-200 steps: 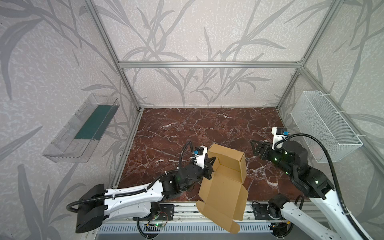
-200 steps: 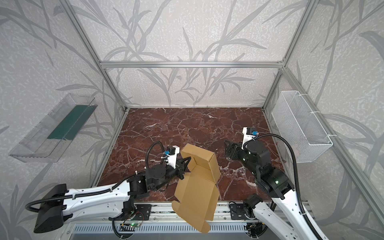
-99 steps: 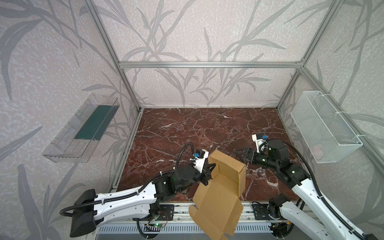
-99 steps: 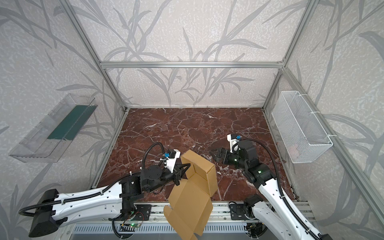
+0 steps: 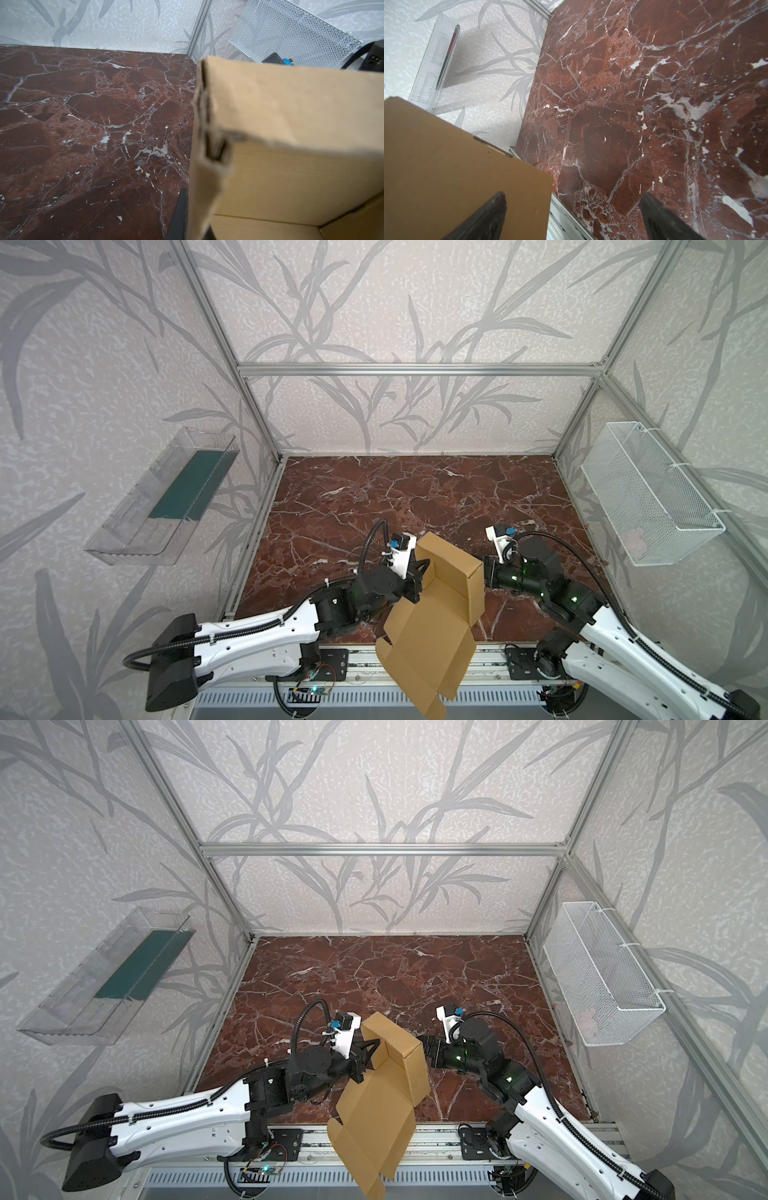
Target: Fold the paper box
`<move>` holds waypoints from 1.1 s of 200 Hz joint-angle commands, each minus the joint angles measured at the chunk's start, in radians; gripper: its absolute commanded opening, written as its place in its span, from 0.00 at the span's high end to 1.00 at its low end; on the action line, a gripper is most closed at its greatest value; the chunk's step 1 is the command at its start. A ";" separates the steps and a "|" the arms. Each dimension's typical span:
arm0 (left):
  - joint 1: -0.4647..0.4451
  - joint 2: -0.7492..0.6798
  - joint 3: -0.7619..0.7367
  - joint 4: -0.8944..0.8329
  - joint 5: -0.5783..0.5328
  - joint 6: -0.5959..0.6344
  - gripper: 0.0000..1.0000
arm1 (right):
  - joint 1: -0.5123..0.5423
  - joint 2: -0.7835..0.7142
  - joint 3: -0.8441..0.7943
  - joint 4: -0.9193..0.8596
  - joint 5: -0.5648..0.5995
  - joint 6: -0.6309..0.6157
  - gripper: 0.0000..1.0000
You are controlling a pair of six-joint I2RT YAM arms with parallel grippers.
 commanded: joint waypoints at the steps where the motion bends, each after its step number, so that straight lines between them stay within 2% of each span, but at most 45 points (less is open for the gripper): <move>1: 0.012 0.010 0.030 -0.002 -0.054 -0.025 1.00 | 0.044 -0.014 -0.008 0.055 0.015 0.021 0.01; 84: 0.026 0.028 0.024 -0.004 -0.066 -0.050 1.00 | 0.111 -0.018 -0.015 0.103 0.048 0.034 0.01; 152: 0.040 0.004 0.003 -0.024 -0.069 -0.071 1.00 | 0.097 -0.059 0.024 -0.009 0.139 -0.012 0.01; 180: 0.055 0.004 0.013 -0.088 -0.067 -0.092 1.00 | 0.024 -0.109 0.070 -0.139 0.189 -0.063 0.01; 220: 0.115 0.044 0.066 -0.313 -0.036 -0.192 1.00 | -0.170 -0.138 0.122 -0.267 0.094 -0.117 0.01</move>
